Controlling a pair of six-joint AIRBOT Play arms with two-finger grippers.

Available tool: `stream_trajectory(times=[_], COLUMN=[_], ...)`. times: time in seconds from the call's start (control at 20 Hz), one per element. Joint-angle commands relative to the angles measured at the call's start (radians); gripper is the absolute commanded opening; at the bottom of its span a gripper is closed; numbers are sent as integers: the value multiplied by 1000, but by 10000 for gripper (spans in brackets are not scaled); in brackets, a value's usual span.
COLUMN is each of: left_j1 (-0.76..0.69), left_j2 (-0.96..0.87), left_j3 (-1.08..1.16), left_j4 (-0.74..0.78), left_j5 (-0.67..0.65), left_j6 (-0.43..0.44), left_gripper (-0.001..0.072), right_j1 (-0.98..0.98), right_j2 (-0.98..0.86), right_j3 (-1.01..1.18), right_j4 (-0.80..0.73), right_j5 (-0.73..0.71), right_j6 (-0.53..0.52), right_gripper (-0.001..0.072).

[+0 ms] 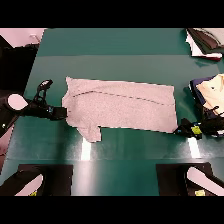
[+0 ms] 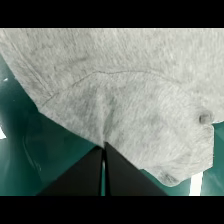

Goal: Fold the shirts.

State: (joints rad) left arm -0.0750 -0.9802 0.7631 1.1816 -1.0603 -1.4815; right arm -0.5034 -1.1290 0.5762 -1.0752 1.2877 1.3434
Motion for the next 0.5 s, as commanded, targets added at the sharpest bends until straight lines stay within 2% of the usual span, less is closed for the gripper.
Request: stream_trajectory(times=[0.0, 0.2, 0.45], left_j1=[0, 0, 0], left_j2=[1, 1, 125], left_j3=[1, 6, 20], left_j4=[1, 37, 45], left_j5=[-9, -97, -306], left_j6=[1, 22, 23], left_gripper=[19, 17, 17], right_j1=[9, 9, 8], right_j2=[-4, 13, 202], right_j3=[-2, 36, 188], right_j4=[7, -30, -278], right_j5=[-4, 58, 266], right_j6=[-2, -2, 30], right_gripper=[14, 13, 12])
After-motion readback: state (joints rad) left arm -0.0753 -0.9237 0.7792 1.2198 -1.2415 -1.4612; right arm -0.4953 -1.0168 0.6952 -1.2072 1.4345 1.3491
